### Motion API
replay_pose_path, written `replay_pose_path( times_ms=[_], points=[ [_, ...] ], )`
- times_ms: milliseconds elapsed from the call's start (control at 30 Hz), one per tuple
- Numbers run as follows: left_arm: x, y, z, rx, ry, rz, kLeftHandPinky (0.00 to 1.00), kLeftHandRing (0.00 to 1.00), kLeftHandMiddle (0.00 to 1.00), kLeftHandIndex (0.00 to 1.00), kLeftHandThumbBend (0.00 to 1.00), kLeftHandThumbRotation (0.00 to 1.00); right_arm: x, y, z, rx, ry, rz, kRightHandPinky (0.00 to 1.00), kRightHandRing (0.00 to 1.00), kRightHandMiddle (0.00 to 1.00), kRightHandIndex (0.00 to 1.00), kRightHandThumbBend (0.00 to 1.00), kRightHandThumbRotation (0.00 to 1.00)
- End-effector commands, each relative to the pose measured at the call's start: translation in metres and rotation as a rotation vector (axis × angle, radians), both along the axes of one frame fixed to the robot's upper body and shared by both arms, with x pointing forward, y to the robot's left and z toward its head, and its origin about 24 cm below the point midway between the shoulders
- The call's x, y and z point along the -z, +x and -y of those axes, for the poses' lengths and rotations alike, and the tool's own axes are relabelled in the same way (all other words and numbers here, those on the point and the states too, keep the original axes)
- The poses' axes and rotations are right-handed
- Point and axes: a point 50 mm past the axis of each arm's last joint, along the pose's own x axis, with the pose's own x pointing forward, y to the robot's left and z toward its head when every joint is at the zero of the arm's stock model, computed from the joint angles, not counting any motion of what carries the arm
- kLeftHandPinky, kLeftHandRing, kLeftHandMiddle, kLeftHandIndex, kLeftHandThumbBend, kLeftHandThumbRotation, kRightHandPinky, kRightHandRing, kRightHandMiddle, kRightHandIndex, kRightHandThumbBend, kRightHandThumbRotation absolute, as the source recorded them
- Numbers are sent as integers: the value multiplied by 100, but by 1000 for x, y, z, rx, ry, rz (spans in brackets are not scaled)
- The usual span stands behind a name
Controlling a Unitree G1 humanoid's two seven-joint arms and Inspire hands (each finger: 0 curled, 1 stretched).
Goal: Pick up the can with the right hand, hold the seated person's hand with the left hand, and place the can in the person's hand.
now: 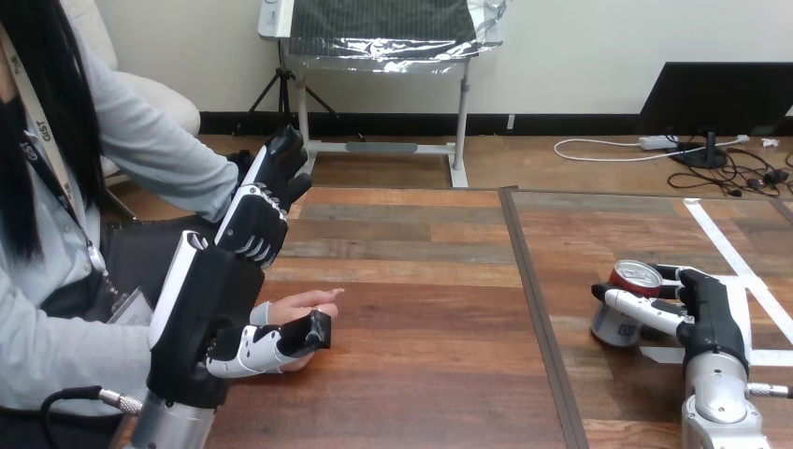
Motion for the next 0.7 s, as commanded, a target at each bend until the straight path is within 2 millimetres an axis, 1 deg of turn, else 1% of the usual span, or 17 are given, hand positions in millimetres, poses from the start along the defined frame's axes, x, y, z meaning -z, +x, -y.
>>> replay_pose_path(
  times_ms=[0,400,667],
  points=[
    [-15,5,1,6,-9,70,95,98,100,97,100,59,-2,4,-8,-18,20,22,38,45,55,57,77,0],
    [-14,6,0,8,1,64,95,99,100,97,100,59,-8,9,-10,-30,-19,58,35,43,52,54,78,0],
    [-14,7,0,13,7,58,96,99,100,97,100,58,-13,11,-12,-40,-25,99,37,44,53,54,78,0]
  ],
)
